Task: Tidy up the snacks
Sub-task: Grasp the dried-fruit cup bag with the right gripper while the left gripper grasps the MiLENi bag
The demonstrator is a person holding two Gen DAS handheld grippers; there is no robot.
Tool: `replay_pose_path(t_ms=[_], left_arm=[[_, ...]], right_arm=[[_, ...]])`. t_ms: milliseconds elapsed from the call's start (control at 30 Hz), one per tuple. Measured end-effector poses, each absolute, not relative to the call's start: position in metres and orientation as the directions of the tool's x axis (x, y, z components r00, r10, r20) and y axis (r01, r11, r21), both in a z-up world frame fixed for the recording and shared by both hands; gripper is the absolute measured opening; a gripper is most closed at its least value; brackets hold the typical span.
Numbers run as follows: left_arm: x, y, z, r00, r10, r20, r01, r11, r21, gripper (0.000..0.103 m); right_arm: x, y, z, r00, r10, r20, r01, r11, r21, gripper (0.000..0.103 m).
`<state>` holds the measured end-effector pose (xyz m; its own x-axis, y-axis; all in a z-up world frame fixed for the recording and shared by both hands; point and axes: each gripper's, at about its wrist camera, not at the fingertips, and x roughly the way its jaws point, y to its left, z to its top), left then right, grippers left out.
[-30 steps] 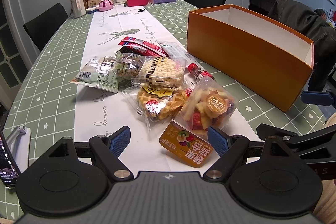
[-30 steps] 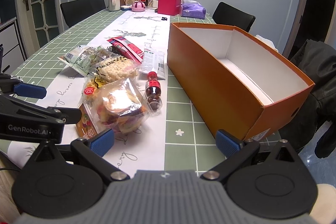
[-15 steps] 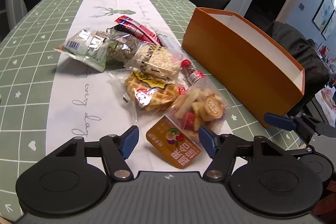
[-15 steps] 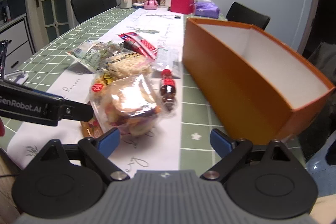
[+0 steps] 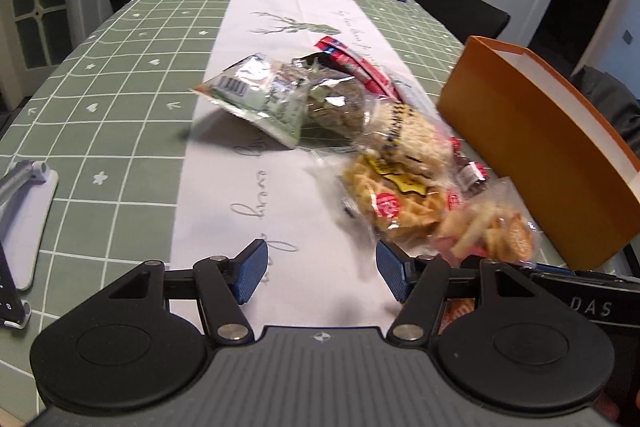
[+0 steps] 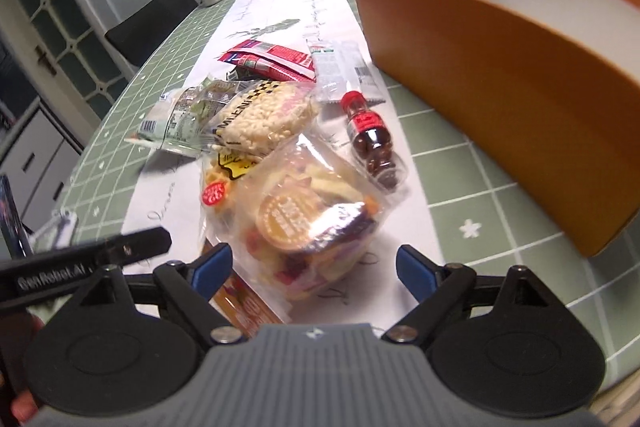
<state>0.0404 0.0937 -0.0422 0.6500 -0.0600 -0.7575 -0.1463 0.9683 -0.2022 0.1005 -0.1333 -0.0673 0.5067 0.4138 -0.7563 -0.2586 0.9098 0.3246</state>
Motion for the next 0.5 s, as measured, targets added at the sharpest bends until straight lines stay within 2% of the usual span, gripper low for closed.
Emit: replay_pose_path(t_ms=[200, 333, 500], left_arm=[[0.044, 0.099, -0.049, 0.644, -0.060, -0.763, -0.148, 0.968, -0.202, 0.073], [0.046, 0.100, -0.052, 0.649, -0.079, -0.756, -0.137, 0.966, -0.219, 0.074], [0.051, 0.091, -0.051, 0.658, -0.113, -0.744, -0.082, 0.972, -0.220, 0.080]], right_arm=[[0.105, -0.118, -0.069, 0.524, 0.400, -0.752, -0.268, 0.915, 0.300, 0.087], [0.108, -0.121, -0.068, 0.547, 0.389, -0.741, -0.291, 0.919, 0.267, 0.080], [0.108, -0.129, -0.067, 0.557, 0.373, -0.742, -0.345, 0.917, 0.202, 0.074]])
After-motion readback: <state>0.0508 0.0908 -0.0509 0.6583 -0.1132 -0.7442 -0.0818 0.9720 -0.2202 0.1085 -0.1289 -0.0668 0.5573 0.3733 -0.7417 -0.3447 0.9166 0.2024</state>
